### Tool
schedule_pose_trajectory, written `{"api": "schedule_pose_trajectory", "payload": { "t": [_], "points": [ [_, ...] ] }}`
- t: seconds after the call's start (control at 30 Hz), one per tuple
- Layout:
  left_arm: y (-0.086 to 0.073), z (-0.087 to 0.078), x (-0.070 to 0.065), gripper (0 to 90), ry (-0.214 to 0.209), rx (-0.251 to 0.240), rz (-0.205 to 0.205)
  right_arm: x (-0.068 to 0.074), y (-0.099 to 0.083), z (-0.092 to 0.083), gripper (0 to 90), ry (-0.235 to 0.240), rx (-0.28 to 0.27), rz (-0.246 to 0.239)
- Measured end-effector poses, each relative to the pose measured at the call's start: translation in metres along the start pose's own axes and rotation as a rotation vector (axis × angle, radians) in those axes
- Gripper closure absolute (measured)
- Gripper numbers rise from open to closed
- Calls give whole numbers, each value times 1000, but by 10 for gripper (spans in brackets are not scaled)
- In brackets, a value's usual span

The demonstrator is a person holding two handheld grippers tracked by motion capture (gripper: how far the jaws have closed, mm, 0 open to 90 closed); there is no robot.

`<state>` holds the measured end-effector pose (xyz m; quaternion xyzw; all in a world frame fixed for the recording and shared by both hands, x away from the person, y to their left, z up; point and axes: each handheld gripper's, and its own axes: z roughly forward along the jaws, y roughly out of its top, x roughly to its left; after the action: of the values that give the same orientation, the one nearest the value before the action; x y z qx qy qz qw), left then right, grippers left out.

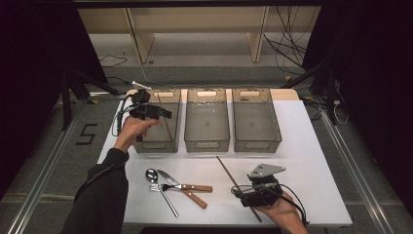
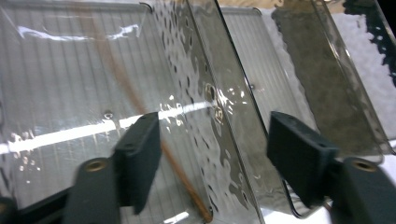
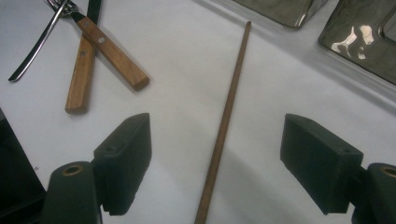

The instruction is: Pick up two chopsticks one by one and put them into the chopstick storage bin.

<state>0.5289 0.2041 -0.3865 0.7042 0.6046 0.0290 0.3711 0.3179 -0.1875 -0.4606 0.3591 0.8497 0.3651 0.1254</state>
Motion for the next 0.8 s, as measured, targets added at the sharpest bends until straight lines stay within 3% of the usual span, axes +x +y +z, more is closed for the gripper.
{"api": "schedule_pose_trajectory", "payload": {
  "t": [0.1, 0.37, 0.5, 0.7, 0.8],
  "points": [
    [1, 0, -1, 273, 13, -5, -10, 0, 0, 0, 256, -2, -2, 4],
    [-9, -11, -10, 228, -8, -49, 41, -2, 0, -1, 256, -10, 5, 10],
    [-21, -23, -19, 209, -54, -95, 66, -2, 1, -1, 266, -21, 27, 26],
    [-45, -39, -30, 195, -86, -163, 124, -7, 2, -3, 305, -17, 75, 53],
    [-59, -40, -35, 188, -108, -164, 149, -10, 3, -2, 321, -19, 107, 66]
  ]
}}
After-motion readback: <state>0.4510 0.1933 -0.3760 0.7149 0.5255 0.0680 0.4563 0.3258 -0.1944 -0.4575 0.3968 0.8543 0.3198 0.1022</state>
